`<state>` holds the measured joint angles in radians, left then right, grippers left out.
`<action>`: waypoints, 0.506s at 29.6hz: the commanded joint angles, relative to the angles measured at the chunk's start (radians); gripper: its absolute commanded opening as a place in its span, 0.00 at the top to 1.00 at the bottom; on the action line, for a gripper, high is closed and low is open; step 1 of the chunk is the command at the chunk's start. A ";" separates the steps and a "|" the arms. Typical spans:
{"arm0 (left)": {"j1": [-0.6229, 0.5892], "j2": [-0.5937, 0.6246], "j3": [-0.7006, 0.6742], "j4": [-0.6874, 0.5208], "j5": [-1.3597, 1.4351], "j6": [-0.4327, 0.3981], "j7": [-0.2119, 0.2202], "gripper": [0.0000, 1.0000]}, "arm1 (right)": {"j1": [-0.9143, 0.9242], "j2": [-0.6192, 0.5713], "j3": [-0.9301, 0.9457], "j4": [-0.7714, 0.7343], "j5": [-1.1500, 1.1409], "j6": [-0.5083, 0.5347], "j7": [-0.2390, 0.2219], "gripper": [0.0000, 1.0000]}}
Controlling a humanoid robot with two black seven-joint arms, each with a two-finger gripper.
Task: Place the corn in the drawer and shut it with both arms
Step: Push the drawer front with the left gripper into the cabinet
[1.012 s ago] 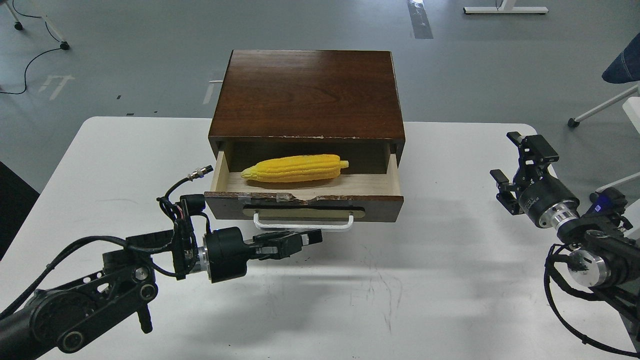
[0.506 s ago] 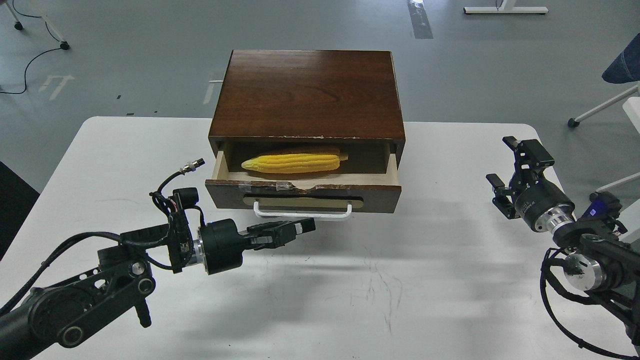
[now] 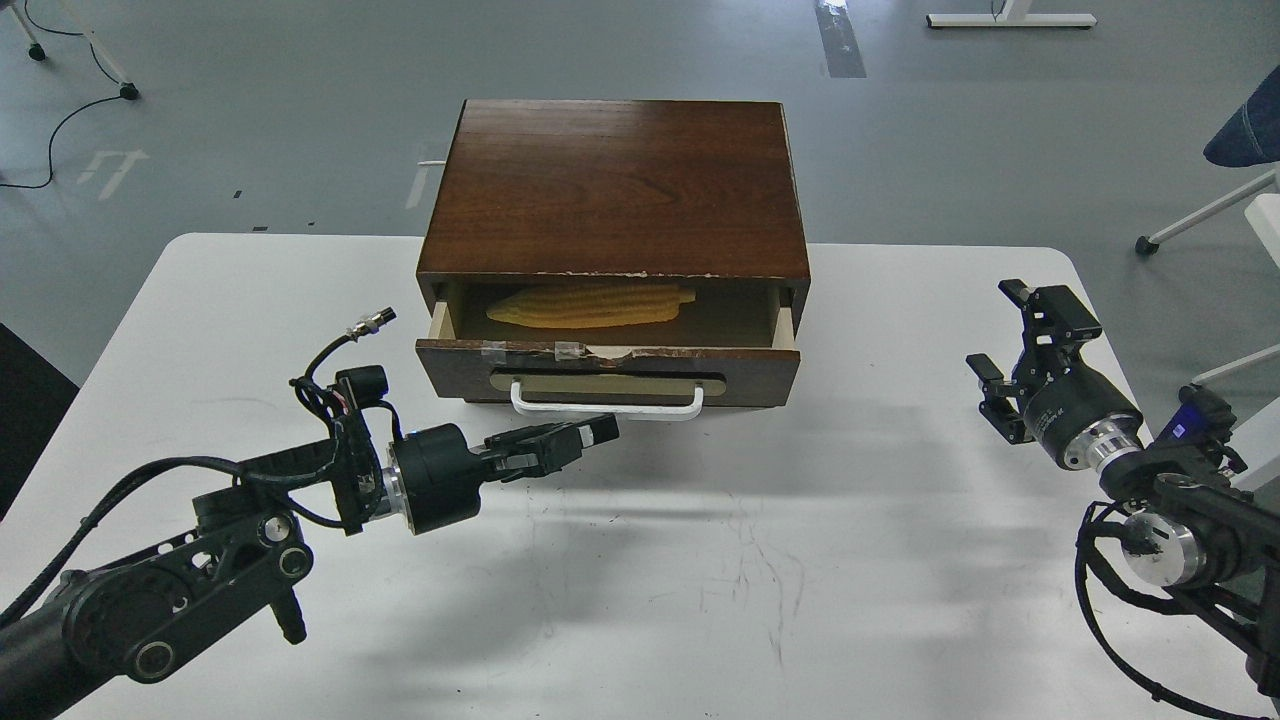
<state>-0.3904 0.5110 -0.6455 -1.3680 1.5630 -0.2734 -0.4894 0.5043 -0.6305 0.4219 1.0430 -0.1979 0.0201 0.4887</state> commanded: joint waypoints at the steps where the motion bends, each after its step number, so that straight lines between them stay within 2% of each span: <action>1: -0.001 0.000 -0.011 0.018 0.000 0.000 0.001 1.00 | -0.006 0.000 0.001 0.000 0.000 0.000 0.000 0.00; 15: -0.047 -0.025 -0.020 0.095 0.000 -0.001 0.001 1.00 | -0.012 0.000 0.000 0.002 0.000 -0.002 0.000 0.00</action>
<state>-0.4277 0.4984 -0.6648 -1.2949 1.5631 -0.2735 -0.4883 0.4924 -0.6304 0.4225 1.0445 -0.1979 0.0185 0.4887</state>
